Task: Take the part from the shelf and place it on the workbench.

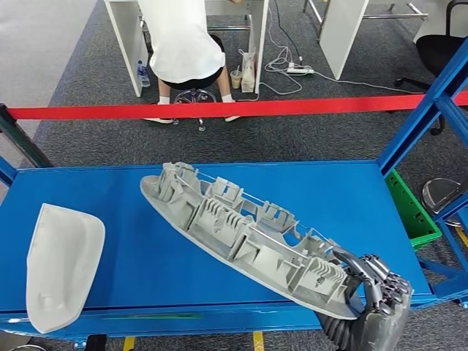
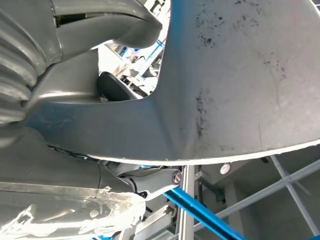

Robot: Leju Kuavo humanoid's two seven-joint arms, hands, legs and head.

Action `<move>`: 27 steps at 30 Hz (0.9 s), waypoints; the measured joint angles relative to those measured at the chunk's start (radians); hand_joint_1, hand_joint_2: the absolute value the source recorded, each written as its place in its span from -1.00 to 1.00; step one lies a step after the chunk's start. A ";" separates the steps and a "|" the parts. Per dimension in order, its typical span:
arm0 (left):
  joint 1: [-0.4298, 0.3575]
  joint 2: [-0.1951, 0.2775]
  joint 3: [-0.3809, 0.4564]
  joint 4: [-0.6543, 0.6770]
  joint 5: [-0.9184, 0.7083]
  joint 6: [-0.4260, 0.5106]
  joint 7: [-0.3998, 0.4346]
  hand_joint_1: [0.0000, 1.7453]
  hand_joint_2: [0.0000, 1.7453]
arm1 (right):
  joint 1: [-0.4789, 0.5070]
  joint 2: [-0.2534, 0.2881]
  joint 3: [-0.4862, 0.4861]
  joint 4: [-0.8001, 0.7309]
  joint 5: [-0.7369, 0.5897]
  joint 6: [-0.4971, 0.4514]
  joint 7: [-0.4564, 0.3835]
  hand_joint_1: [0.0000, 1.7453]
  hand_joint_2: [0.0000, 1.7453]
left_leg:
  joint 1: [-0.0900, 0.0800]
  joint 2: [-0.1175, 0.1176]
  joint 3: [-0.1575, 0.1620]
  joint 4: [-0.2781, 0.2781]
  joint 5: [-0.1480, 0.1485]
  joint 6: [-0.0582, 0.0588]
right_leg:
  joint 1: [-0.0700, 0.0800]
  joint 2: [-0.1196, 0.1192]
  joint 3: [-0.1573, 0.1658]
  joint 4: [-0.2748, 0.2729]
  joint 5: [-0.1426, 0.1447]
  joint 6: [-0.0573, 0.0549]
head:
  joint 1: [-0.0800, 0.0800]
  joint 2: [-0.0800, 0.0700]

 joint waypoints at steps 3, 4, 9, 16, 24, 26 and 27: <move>0.000 0.001 -0.005 -0.001 0.000 0.001 0.000 -1.00 1.00 | -0.001 -0.008 0.005 0.002 -0.001 0.000 0.005 1.00 1.00 | -0.002 0.004 -0.008 0.000 0.007 0.005 | 0.000 -0.001 -0.062 0.181 -0.106 0.000 | 0.002 0.000; 0.000 0.001 -0.007 -0.001 0.000 0.002 0.000 -1.00 1.00 | -0.001 -0.009 0.006 0.002 -0.001 0.000 0.005 1.00 1.00 | -0.003 0.005 -0.011 0.000 0.010 0.004 | 0.000 -0.001 -0.069 0.216 -0.117 0.000 | 0.002 0.000; 0.000 0.005 -0.021 -0.001 -0.002 0.010 0.000 -1.00 1.00 | -0.001 -0.010 0.007 0.002 0.006 0.000 0.003 1.00 1.00 | -0.006 0.004 -0.021 0.002 0.024 -0.014 | 0.002 -0.005 0.101 -0.018 -0.033 -0.009 | 0.001 0.000; -0.003 0.013 -0.041 -0.001 -0.010 0.021 0.000 -1.00 1.00 | -0.002 -0.010 0.008 0.002 0.008 0.000 0.002 1.00 1.00 | 0.003 0.002 -0.063 0.091 -0.057 -0.060 | 0.006 -0.006 0.086 -0.063 0.005 -0.054 | -0.002 0.000; -0.009 0.023 -0.049 -0.001 -0.011 0.022 0.000 -1.00 1.00 | -0.001 -0.010 0.008 0.002 0.011 0.000 0.002 1.00 1.00 | 0.007 -0.034 0.077 0.049 -0.075 -0.054 | 0.010 0.007 0.010 -0.058 0.067 -0.044 | -0.003 0.000; -0.008 0.025 -0.050 0.001 -0.012 0.023 0.000 -1.00 1.00 | 0.000 -0.010 0.008 0.001 0.012 -0.001 0.003 1.00 1.00 | 0.006 -0.058 0.120 -0.026 -0.078 -0.047 | 0.011 0.015 0.000 -0.058 0.083 -0.032 | -0.002 0.000; -0.007 0.025 -0.050 0.002 -0.012 0.024 0.000 -1.00 1.00 | 0.001 -0.010 0.008 0.001 0.012 -0.001 0.003 1.00 1.00 | 0.004 -0.054 0.120 -0.033 -0.077 -0.044 | 0.011 0.022 -0.004 -0.059 0.093 -0.025 | -0.002 0.000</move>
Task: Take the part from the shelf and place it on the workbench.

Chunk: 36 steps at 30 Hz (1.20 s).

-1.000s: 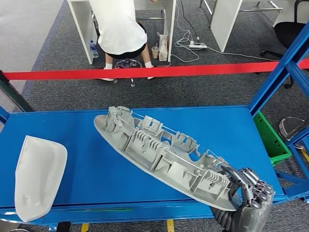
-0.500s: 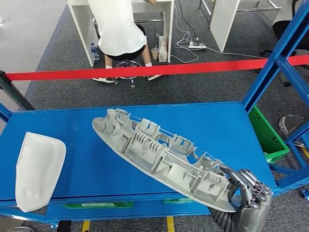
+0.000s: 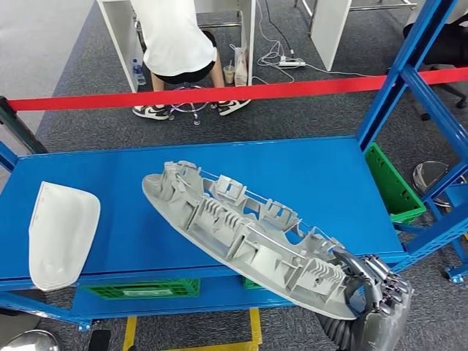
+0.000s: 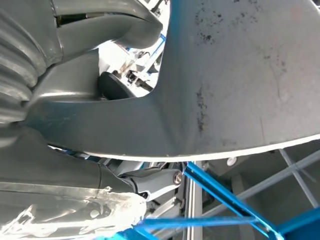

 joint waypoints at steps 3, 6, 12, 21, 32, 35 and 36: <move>-0.002 0.001 0.000 0.004 0.000 0.001 0.000 -1.00 1.00 | 0.007 -0.001 0.000 -0.001 0.000 0.000 0.003 1.00 1.00 | 0.003 0.034 -0.020 -0.005 0.021 0.024 | -0.002 0.003 -0.024 0.028 -0.028 0.013 | 0.002 0.000; -0.005 0.004 0.000 0.006 0.001 0.001 0.000 -1.00 1.00 | 0.012 -0.004 -0.001 -0.001 0.000 0.000 0.006 1.00 1.00 | -0.001 0.070 -0.051 -0.006 0.048 0.038 | -0.003 -0.017 -0.071 0.193 -0.165 0.023 | 0.006 0.000; -0.010 0.006 0.000 0.015 0.002 0.005 0.000 -1.00 1.00 | 0.028 -0.012 -0.002 -0.008 -0.003 0.000 0.015 1.00 1.00 | -0.014 0.132 -0.118 0.005 0.095 0.031 | 0.001 -0.066 0.096 0.104 -0.111 0.021 | 0.007 0.000; -0.008 0.007 -0.011 0.034 -0.019 0.011 0.003 -1.00 1.00 | 0.068 -0.014 -0.020 -0.037 0.001 0.000 0.023 1.00 1.00 | -0.006 0.073 -0.173 0.180 -0.058 -0.013 | 0.009 -0.038 0.124 -0.051 -0.088 -0.030 | 0.002 0.000; -0.013 0.016 -0.029 0.044 -0.045 0.013 0.012 -1.00 1.00 | 0.119 -0.013 -0.055 -0.073 0.002 -0.001 0.023 1.00 1.00 | -0.007 -0.010 0.008 -0.011 0.000 0.027 | 0.013 0.075 -0.010 -0.015 0.017 0.002 | 0.002 0.000; -0.016 0.015 -0.035 0.046 -0.047 0.013 0.016 -1.00 1.00 | 0.125 -0.012 -0.062 -0.079 0.002 -0.001 0.021 1.00 1.00 | -0.005 0.038 -0.030 -0.020 0.035 0.042 | 0.012 0.018 -0.053 0.060 -0.075 0.012 | 0.009 0.000; -0.015 0.015 -0.037 0.046 -0.048 0.013 0.017 -1.00 1.00 | 0.126 -0.012 -0.063 -0.080 0.002 -0.001 0.021 1.00 1.00 | -0.007 0.054 -0.043 -0.019 0.045 0.045 | 0.011 -0.003 -0.068 0.119 -0.129 0.017 | 0.012 0.000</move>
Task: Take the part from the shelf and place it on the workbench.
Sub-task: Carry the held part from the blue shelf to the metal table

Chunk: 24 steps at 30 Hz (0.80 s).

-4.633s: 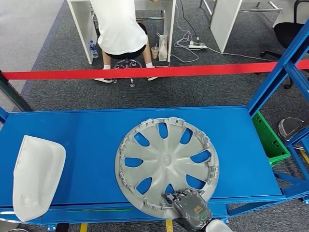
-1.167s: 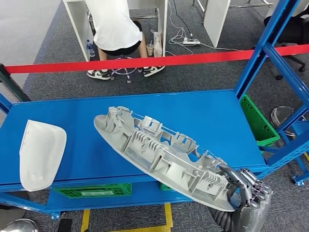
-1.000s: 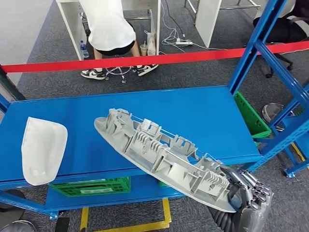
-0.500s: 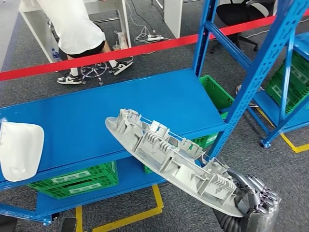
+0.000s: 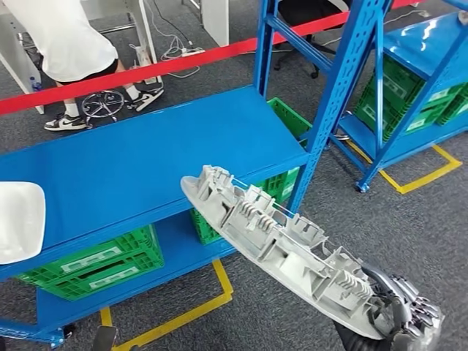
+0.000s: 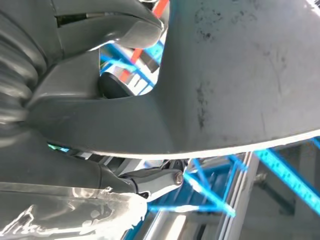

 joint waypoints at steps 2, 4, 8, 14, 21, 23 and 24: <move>0.002 0.001 -0.003 0.000 -0.002 0.000 0.001 -1.00 1.00 | 0.003 0.000 -0.002 -0.002 0.000 0.000 0.000 1.00 1.00 | -0.002 0.033 -0.027 0.002 0.021 0.001 | -0.007 -0.015 -0.012 0.115 -0.056 0.013 | 0.002 0.000; 0.000 0.002 -0.004 0.001 -0.004 0.000 0.002 -1.00 1.00 | 0.006 0.000 -0.004 -0.004 0.000 0.000 -0.001 1.00 1.00 | -0.003 0.064 -0.057 0.004 0.043 -0.003 | -0.015 -0.024 0.024 0.134 -0.025 0.024 | 0.002 0.000; -0.006 0.006 -0.007 0.001 -0.013 0.000 0.004 -1.00 1.00 | 0.013 0.003 -0.011 -0.013 -0.001 0.000 -0.003 1.00 1.00 | -0.004 0.105 -0.102 0.022 0.079 -0.024 | -0.023 -0.095 0.245 -0.124 -0.005 0.029 | 0.000 0.000; -0.007 0.008 -0.013 0.006 -0.022 0.000 0.010 -1.00 1.00 | 0.040 0.020 -0.026 -0.027 -0.001 0.000 -0.012 1.00 1.00 | 0.012 0.053 -0.135 0.105 0.000 -0.065 | -0.011 -0.061 0.232 -0.183 0.015 -0.026 | -0.004 0.000; -0.005 0.009 -0.021 0.011 -0.031 0.000 0.010 -1.00 1.00 | 0.064 0.044 -0.037 -0.030 -0.001 -0.001 -0.025 1.00 1.00 | 0.003 -0.022 -0.045 0.201 -0.048 -0.033 | 0.011 0.028 0.115 -0.163 0.108 -0.040 | -0.005 0.000; -0.007 0.010 -0.025 0.011 -0.032 0.001 0.010 -1.00 1.00 | 0.066 0.047 -0.039 -0.031 -0.001 -0.001 -0.027 1.00 1.00 | -0.002 -0.068 0.048 0.062 -0.044 -0.019 | 0.012 0.051 0.088 -0.153 0.129 -0.035 | -0.004 0.000; -0.008 0.011 -0.027 0.011 -0.032 0.001 0.010 -1.00 1.00 | 0.066 0.048 -0.040 -0.032 -0.001 -0.002 -0.028 1.00 1.00 | -0.003 -0.083 0.072 0.020 -0.053 -0.016 | 0.012 0.060 0.078 -0.149 0.139 -0.031 | -0.005 0.000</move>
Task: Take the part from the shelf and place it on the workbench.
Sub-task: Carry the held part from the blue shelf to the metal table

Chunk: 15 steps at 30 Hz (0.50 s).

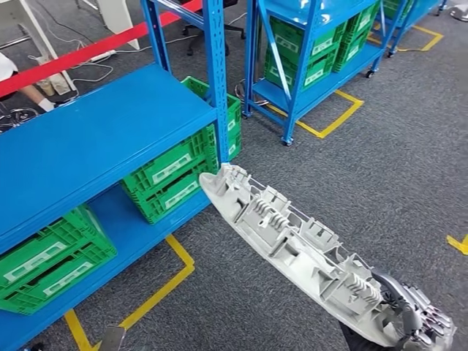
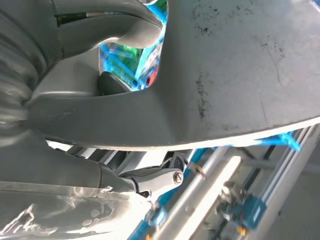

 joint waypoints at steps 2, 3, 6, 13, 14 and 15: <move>-0.003 -0.002 -0.003 0.001 -0.001 0.001 0.000 -1.00 1.00 | 0.004 0.003 -0.003 -0.002 0.000 -0.001 -0.001 1.00 1.00 | 0.000 0.013 0.000 -0.024 -0.001 0.004 | -0.001 0.017 -0.017 0.001 0.020 0.010 | 0.001 0.000; -0.005 -0.003 -0.003 0.001 -0.001 0.001 0.000 -1.00 1.00 | 0.007 0.005 -0.006 -0.004 0.001 -0.001 -0.002 1.00 1.00 | 0.001 0.027 -0.009 -0.026 0.008 0.009 | -0.002 0.012 -0.028 0.007 0.014 0.014 | 0.000 0.000; -0.006 -0.003 -0.004 0.002 -0.002 0.001 0.003 -1.00 1.00 | 0.014 0.009 -0.011 -0.008 0.003 -0.002 -0.003 1.00 1.00 | 0.003 0.074 -0.047 -0.031 0.041 0.024 | -0.005 -0.051 -0.074 0.120 -0.112 0.025 | 0.005 0.000; -0.010 -0.003 -0.007 0.003 -0.011 -0.007 0.011 -1.00 1.00 | 0.021 0.017 -0.018 -0.015 0.012 -0.002 -0.003 1.00 1.00 | 0.009 0.176 -0.155 -0.010 0.113 0.000 | -0.033 -0.123 0.076 0.148 -0.101 0.068 | 0.009 0.000; -0.011 -0.003 -0.008 0.003 -0.012 -0.007 0.011 -1.00 1.00 | 0.022 0.018 -0.020 -0.016 0.014 -0.002 -0.003 1.00 1.00 | 0.011 0.185 -0.166 -0.002 0.120 -0.007 | -0.032 -0.140 0.140 0.064 -0.115 0.067 | 0.009 0.000; -0.012 -0.003 -0.009 0.003 -0.013 -0.008 0.012 -1.00 1.00 | 0.023 0.019 -0.021 -0.017 0.015 -0.002 -0.003 1.00 1.00 | 0.012 0.194 -0.173 0.005 0.129 -0.014 | -0.029 -0.151 0.183 0.000 -0.133 0.062 | 0.010 0.000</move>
